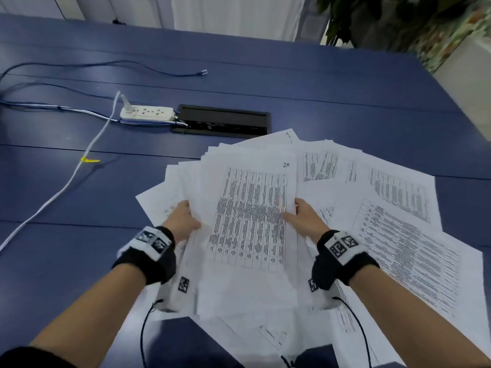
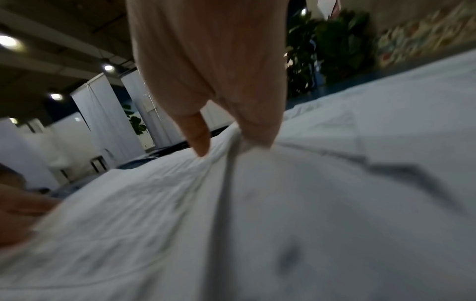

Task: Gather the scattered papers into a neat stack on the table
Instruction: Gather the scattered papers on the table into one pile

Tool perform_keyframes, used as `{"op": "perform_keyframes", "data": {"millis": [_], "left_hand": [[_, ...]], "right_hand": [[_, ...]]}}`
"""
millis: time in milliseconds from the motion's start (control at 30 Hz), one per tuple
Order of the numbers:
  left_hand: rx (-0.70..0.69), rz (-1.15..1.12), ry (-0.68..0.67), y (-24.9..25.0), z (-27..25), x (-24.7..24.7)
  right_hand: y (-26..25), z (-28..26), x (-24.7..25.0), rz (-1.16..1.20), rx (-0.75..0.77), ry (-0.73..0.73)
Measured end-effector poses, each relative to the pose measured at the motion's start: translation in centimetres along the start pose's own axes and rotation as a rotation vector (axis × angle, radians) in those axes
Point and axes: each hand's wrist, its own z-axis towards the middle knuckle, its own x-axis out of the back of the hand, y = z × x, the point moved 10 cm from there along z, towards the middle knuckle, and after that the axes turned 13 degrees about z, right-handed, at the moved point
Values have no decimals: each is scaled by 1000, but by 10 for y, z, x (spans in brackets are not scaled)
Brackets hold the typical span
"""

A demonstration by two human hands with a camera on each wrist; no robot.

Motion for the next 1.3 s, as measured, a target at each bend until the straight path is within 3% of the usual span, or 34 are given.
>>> {"op": "perform_keyframes", "data": {"millis": [67,167,267,300,400,467,500,633,767,900,1000,1167,1300], "left_hand": [[-39,73,66,-2,-7,-12],[-109,-69,-27,4,-16,-25],[-101,-312,-39,5,-7,-15],[-92,-295,-30,4,-3,-15],[-47,-129,123,2,7,-5],[6,-158,217,-2,13,6],[13,-183,213,-1,15,7],[-74,-161,-19,19,14,-21],[-58,-406,-25,9,17,-13],[-106,-263,23,9,5,-27],[-272,-233,125,32,-9,-9],[-361,-376,-17,68,-30,19],[-383,-459,-71,86,-45,22]], "right_hand": [[3,1,-8,35,28,22],[-7,9,11,113,85,130],[-2,13,13,-48,39,75],[-3,12,10,-94,37,59],[-11,14,13,-158,80,71],[-15,15,15,-163,85,88],[-18,15,14,-159,76,102],[-28,16,-9,-161,55,15],[-29,13,-2,-99,51,67],[-14,3,-21,-251,15,-16],[-11,-3,-15,-152,-8,-25],[-9,-9,9,-83,1,0],[-18,-22,6,403,37,-142]]}}
